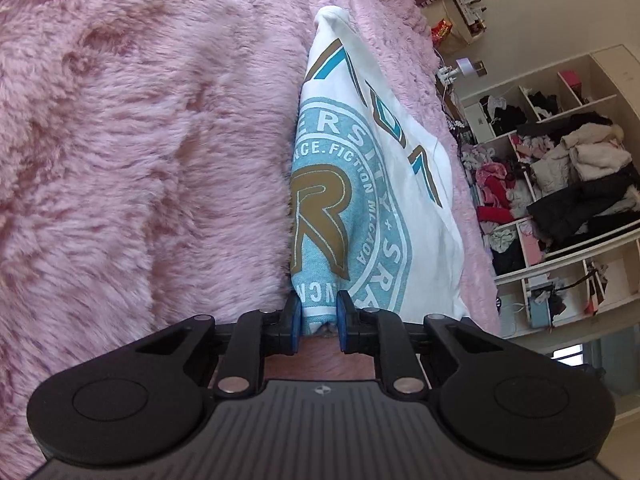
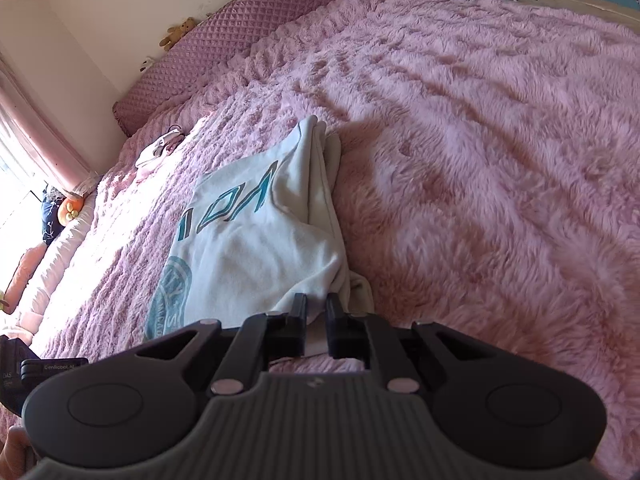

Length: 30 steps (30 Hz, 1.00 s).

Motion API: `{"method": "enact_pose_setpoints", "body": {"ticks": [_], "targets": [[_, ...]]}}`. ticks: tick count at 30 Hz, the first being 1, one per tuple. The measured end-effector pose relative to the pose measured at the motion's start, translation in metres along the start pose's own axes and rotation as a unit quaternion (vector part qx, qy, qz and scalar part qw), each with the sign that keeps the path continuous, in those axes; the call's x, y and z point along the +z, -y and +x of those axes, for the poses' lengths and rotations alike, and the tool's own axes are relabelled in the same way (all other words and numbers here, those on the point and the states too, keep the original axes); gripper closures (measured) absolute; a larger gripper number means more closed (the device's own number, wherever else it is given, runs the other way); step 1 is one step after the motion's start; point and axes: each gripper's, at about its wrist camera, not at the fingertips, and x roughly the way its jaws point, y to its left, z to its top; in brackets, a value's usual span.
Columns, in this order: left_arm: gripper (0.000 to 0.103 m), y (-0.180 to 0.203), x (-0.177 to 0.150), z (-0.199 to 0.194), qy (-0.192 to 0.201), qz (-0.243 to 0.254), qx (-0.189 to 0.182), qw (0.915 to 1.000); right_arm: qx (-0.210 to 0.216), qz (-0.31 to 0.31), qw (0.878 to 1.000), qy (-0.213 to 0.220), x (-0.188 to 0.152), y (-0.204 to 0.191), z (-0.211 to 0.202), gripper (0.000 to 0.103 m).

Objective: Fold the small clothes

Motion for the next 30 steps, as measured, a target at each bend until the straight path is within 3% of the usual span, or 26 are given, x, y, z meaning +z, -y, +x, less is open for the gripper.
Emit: {"method": "enact_pose_setpoints", "body": {"ticks": [5, 7, 8, 9, 10, 13, 17, 21, 26, 30], "targets": [[0.081, -0.002, 0.001, 0.002, -0.020, 0.000, 0.000, 0.9998, -0.003, 0.032, 0.999, -0.021, -0.009, 0.018, 0.009, 0.097], [0.080, -0.001, -0.001, -0.010, -0.020, 0.008, -0.007, 0.9997, 0.010, 0.035, 0.999, -0.017, -0.006, 0.018, 0.003, 0.088], [0.080, -0.001, 0.000, -0.016, -0.019, 0.009, -0.012, 0.9997, 0.017, 0.037, 0.999, -0.013, -0.004, 0.019, 0.000, 0.079], [0.079, -0.002, 0.001, -0.022, -0.016, 0.009, -0.015, 0.9997, 0.031, 0.036, 0.999, -0.010, 0.000, 0.020, -0.003, 0.060], [0.075, -0.002, 0.004, -0.026, -0.016, 0.008, -0.015, 0.9997, 0.046, 0.033, 0.998, -0.003, 0.006, 0.019, -0.006, 0.055], [0.061, -0.008, 0.019, -0.030, -0.001, -0.005, -0.023, 0.9997, 0.076, 0.019, 0.997, -0.004, 0.031, 0.018, 0.000, 0.052], [0.055, -0.020, 0.042, -0.016, 0.004, -0.045, -0.070, 0.9966, 0.126, 0.060, 0.990, -0.024, 0.063, 0.031, 0.028, 0.047], [0.053, -0.034, 0.060, 0.007, 0.003, -0.084, -0.089, 0.9925, 0.139, 0.101, 0.985, -0.029, 0.082, 0.043, 0.058, 0.035], [0.051, -0.051, 0.073, 0.038, -0.018, -0.125, -0.130, 0.9834, 0.181, 0.155, 0.968, -0.077, 0.084, 0.060, 0.095, 0.034], [0.049, -0.054, 0.083, 0.054, -0.027, -0.124, -0.149, 0.9807, 0.212, 0.166, 0.960, -0.079, 0.084, 0.062, 0.115, 0.033]]}}
